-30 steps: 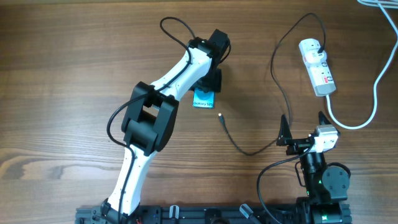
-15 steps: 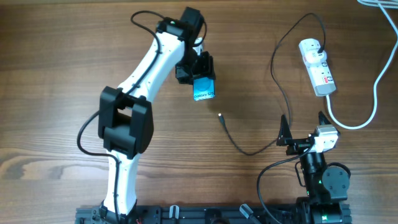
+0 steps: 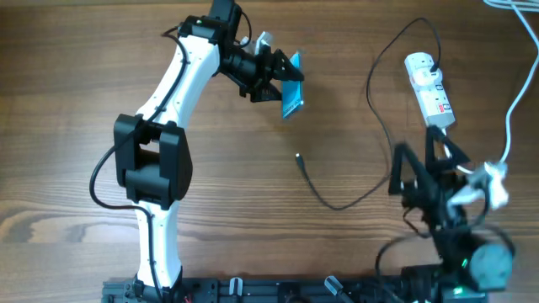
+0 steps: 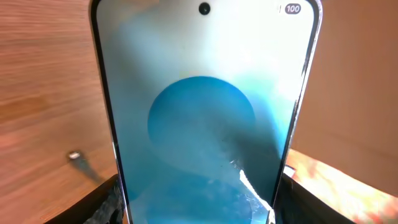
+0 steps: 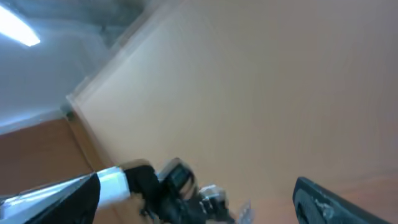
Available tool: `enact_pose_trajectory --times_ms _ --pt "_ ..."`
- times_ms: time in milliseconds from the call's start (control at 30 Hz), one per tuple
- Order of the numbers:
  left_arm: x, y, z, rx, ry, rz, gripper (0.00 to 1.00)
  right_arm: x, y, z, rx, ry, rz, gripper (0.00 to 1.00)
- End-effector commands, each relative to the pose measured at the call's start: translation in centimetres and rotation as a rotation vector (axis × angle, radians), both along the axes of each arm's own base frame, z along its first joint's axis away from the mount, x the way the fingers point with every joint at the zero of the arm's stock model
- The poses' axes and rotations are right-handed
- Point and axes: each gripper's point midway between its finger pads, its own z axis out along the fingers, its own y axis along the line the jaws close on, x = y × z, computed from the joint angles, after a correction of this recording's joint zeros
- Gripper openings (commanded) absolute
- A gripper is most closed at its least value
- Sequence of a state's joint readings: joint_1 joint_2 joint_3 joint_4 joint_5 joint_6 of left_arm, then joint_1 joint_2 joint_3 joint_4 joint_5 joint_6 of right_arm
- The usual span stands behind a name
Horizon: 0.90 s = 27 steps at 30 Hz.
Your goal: Plug charger to phone and switch on socket
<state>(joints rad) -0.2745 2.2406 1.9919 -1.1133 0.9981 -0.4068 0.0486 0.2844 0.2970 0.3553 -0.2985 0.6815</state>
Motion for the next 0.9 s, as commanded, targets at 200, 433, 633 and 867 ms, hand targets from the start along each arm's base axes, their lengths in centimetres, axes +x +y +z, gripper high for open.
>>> enact_pose_trajectory --times_ms 200,433,633,867 --pt "2.2 -0.1 5.3 -0.178 0.171 0.152 0.59 11.7 3.5 -6.9 -0.565 1.073 -0.064 1.0" --pt "2.4 -0.4 7.0 -0.246 0.321 0.187 0.59 16.7 14.7 -6.5 -0.665 0.806 -0.092 1.0" --pt "2.0 -0.6 8.0 -0.298 0.326 0.149 0.58 16.9 16.4 -9.1 -0.639 0.871 -0.021 1.0" --pt "2.2 -0.7 8.4 -0.32 0.289 0.131 0.57 18.5 16.2 -10.3 -0.583 0.889 -0.094 0.64"
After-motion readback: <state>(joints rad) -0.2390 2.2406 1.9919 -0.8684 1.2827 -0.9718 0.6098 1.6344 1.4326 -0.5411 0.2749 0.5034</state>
